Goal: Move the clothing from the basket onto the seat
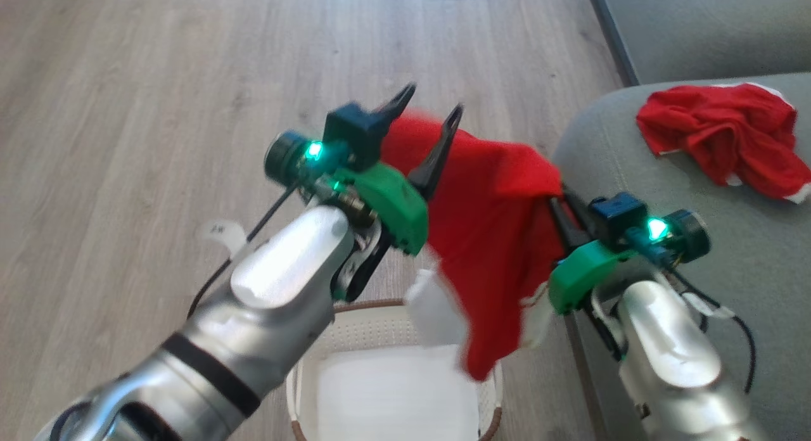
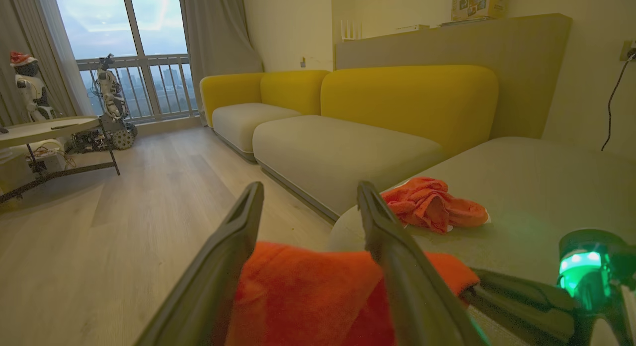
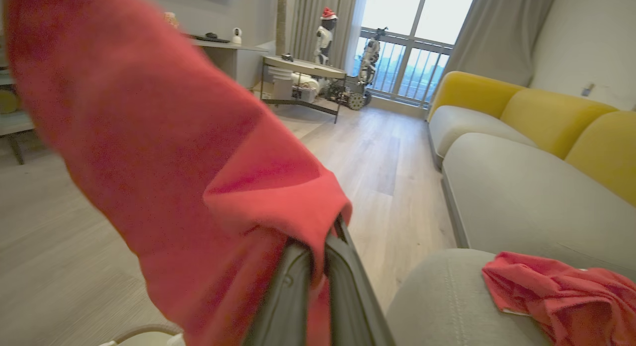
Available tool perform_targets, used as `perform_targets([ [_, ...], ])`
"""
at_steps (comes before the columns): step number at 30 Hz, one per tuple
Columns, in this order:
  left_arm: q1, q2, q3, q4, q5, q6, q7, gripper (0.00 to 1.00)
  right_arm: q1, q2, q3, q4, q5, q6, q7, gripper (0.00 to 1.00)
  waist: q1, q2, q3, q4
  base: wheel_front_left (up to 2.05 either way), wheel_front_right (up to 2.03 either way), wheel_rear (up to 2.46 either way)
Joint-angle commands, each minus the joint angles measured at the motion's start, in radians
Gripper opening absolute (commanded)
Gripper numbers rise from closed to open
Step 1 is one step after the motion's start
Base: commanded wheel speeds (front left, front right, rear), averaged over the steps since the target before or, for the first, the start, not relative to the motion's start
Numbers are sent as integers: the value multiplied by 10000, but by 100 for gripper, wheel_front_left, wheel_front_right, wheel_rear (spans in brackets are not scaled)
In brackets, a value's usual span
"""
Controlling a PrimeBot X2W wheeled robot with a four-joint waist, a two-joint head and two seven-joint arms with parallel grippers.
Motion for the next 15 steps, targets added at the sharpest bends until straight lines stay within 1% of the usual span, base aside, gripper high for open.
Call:
perform_targets([
  [1, -267, 284, 341, -126, 52, -46, -148, 100, -601, 17, -82, -506, -135, -4, -95, 0, 0, -1, 87, -210, 0, 0, 0],
  [5, 390, 379, 433, -100, 202, -83, -202, 100, -614, -165, -646, -862, -373, -4, -95, 0, 0, -1, 174, -584, 0, 0, 0],
  [9, 1093, 338, 661, -284, 422, -157, -211, 100, -576, -406, -1104, -1284, -531, -4, -95, 0, 0, -1, 241, -994, 0, 0, 0],
  [15, 2101, 209, 926, -599, 883, -310, -214, 100, -351, -770, -1431, -1931, -698, -4, -95, 0, 0, -1, 263, -1801, 0, 0, 0],
])
